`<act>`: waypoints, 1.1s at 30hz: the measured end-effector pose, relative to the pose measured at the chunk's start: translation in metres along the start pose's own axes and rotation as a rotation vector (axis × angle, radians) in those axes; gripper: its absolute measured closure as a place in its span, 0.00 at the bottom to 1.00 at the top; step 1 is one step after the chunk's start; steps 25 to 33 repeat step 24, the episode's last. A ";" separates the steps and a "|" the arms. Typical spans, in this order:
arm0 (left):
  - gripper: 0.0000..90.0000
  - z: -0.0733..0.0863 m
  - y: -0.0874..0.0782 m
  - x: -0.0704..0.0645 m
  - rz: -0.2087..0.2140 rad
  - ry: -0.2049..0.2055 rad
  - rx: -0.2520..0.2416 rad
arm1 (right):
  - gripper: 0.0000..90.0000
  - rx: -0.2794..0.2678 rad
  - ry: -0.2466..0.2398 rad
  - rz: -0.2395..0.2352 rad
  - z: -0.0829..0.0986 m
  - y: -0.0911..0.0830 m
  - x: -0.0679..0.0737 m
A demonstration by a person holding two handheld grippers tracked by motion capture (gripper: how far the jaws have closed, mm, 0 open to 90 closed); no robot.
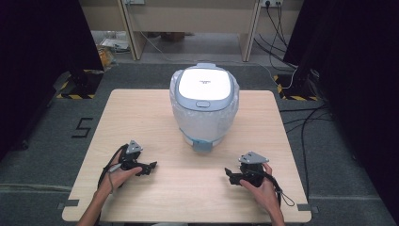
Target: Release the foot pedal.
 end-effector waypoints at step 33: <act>0.04 0.000 0.000 0.000 0.001 0.000 0.001 | 0.16 0.075 0.063 0.015 0.038 -0.012 -0.011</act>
Point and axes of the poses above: each handheld gripper's, and its own axes: y roughly forward along the jaws, z roughly out of its underside, x roughly to its left, the point moved 1 cm from there along y, roughly forward along the jaws, and after that the axes turned 6 degrees about -y, right-handed, at the moved point
